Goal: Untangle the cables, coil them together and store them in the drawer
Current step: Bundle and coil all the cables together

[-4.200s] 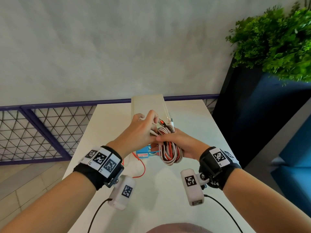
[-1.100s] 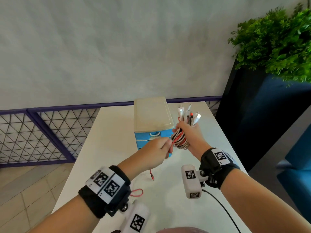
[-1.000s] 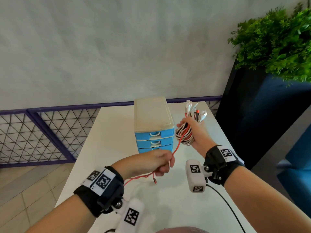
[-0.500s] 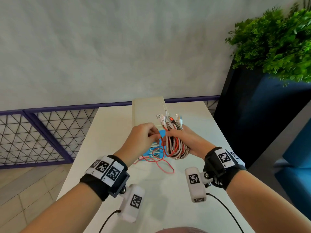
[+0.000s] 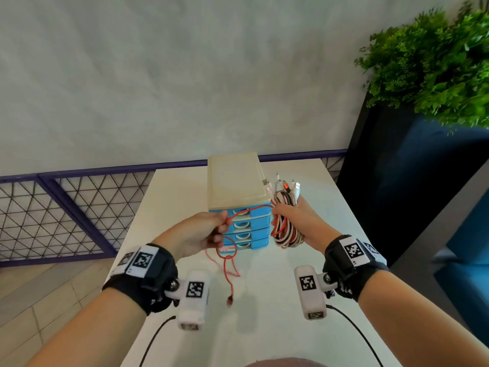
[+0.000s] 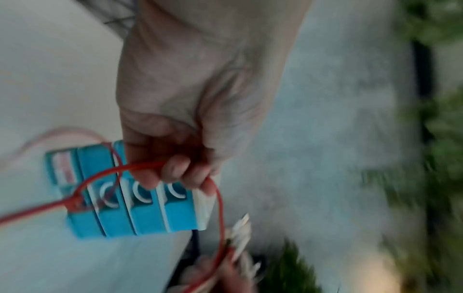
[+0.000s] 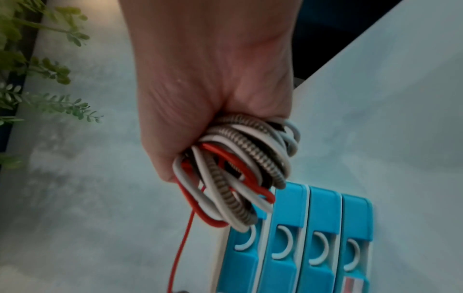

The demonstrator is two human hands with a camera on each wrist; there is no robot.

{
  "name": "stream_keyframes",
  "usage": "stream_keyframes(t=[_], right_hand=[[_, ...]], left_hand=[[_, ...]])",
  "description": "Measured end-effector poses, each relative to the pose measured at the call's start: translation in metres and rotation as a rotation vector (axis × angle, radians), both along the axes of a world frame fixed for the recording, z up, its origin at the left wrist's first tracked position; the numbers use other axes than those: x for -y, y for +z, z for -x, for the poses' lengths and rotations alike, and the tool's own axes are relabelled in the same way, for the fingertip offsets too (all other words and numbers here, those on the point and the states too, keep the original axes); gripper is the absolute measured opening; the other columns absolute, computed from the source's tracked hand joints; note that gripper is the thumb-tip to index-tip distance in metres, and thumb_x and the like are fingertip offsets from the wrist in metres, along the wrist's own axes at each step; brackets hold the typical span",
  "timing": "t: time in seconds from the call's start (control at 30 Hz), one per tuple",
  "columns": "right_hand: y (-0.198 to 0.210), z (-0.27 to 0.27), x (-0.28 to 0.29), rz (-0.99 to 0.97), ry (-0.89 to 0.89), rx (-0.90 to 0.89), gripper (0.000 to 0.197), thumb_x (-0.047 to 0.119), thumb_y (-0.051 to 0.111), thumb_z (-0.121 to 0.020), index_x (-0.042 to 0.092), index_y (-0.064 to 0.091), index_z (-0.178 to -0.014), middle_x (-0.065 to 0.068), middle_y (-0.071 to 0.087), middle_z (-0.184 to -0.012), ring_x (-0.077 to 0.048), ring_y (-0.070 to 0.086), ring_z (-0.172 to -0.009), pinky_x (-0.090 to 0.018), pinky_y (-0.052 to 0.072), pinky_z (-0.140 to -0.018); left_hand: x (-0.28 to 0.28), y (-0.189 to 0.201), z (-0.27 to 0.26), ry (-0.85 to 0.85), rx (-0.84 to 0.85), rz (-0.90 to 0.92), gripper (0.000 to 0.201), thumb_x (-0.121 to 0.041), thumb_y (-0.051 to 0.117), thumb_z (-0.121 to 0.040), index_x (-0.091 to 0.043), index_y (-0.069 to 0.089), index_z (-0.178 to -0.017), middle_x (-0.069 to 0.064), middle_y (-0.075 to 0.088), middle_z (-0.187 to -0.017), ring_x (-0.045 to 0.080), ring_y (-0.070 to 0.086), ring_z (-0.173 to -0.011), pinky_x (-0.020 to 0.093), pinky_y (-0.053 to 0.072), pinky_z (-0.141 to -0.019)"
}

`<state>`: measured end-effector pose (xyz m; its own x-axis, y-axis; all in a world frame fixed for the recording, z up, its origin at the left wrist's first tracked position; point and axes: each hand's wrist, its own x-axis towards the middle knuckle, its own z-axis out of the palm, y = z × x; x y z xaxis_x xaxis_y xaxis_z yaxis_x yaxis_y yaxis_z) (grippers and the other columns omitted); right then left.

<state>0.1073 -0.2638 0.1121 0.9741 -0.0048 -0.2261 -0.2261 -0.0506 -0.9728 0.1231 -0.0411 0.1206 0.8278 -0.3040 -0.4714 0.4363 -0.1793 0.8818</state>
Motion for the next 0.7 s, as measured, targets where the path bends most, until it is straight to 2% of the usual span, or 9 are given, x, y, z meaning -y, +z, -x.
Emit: stream_keyframes(t=[0.07,0.13,0.23,0.33,0.43,0.53,0.57,0.63,0.7], right_hand=[[-0.003,-0.001,0.000,0.071,-0.009,0.028,0.025,0.013,0.059,-0.089,0.008,0.054,-0.112,-0.010,0.067,-0.083,-0.012,0.068,-0.064,-0.023,0.055,-0.059],[-0.004,0.000,-0.006,0.073,-0.006,0.039,0.020,0.014,0.060,-0.089,0.016,0.053,-0.108,-0.007,0.068,-0.085,-0.012,0.068,-0.069,-0.023,0.054,-0.063],[-0.002,0.004,-0.018,-0.031,0.016,0.074,0.012,0.013,0.060,-0.090,0.018,0.056,-0.101,-0.002,0.069,-0.080,-0.012,0.069,-0.070,-0.025,0.055,-0.066],[-0.002,0.008,-0.028,-0.228,0.037,0.114,0.008,0.018,0.059,-0.093,0.016,0.063,-0.100,-0.002,0.072,-0.083,-0.014,0.070,-0.077,-0.026,0.055,-0.070],[-0.005,0.007,-0.032,-0.381,0.052,0.048,0.036,0.039,0.056,-0.095,0.012,0.062,-0.117,-0.014,0.072,-0.108,-0.025,0.071,-0.095,-0.037,0.056,-0.085],[-0.003,0.010,-0.032,-0.468,0.183,-0.025,0.062,0.058,0.038,-0.095,0.007,0.061,-0.122,-0.013,0.071,-0.109,-0.026,0.070,-0.098,-0.033,0.056,-0.083],[-0.003,0.012,-0.032,-0.464,0.205,-0.021,0.058,0.055,0.041,-0.095,0.007,0.061,-0.121,-0.012,0.072,-0.109,-0.025,0.070,-0.099,-0.032,0.056,-0.082],[-0.005,0.012,-0.031,-0.430,0.223,0.005,0.041,0.037,0.059,-0.093,0.007,0.060,-0.121,-0.014,0.070,-0.110,-0.027,0.069,-0.100,-0.035,0.056,-0.084],[-0.010,0.011,-0.030,-0.340,0.180,0.019,0.033,0.015,0.068,-0.084,0.001,0.061,-0.114,-0.016,0.069,-0.094,-0.026,0.069,-0.084,-0.037,0.056,-0.076]], left_hand=[[0.001,0.006,0.003,0.005,-0.122,0.167,0.026,-0.019,0.038,-0.101,-0.014,0.056,-0.082,-0.006,0.049,-0.059,0.006,0.044,-0.047,0.020,0.049,-0.052],[0.010,0.016,0.006,0.002,-0.146,0.261,0.020,-0.016,0.042,-0.099,-0.014,0.059,-0.088,-0.006,0.055,-0.065,0.005,0.051,-0.052,0.018,0.052,-0.053],[0.027,0.027,0.013,-0.014,-0.151,0.313,0.015,-0.016,0.051,-0.095,-0.011,0.064,-0.092,-0.003,0.062,-0.069,0.007,0.058,-0.057,0.018,0.055,-0.054],[0.041,0.029,0.020,-0.053,-0.196,0.325,0.013,-0.016,0.058,-0.092,-0.009,0.067,-0.088,0.000,0.068,-0.069,0.009,0.066,-0.059,0.020,0.057,-0.055],[0.049,0.024,0.024,-0.051,-0.204,0.260,0.013,-0.017,0.064,-0.087,-0.007,0.070,-0.080,0.003,0.072,-0.069,0.010,0.070,-0.060,0.019,0.058,-0.056],[0.051,0.019,0.026,-0.051,-0.184,0.203,0.013,-0.019,0.067,-0.085,-0.007,0.069,-0.080,0.004,0.072,-0.067,0.009,0.070,-0.060,0.017,0.057,-0.054],[0.051,0.019,0.026,-0.054,-0.177,0.187,0.013,-0.019,0.067,-0.085,-0.007,0.069,-0.080,0.004,0.072,-0.067,0.008,0.070,-0.059,0.017,0.057,-0.054],[0.050,0.020,0.027,-0.065,-0.159,0.148,0.013,-0.019,0.068,-0.085,-0.007,0.069,-0.080,0.003,0.072,-0.066,0.008,0.068,-0.056,0.017,0.057,-0.054],[0.051,0.019,0.029,-0.101,-0.118,0.069,0.012,-0.019,0.066,-0.087,-0.009,0.067,-0.081,0.000,0.069,-0.065,0.006,0.062,-0.050,0.016,0.053,-0.050]])
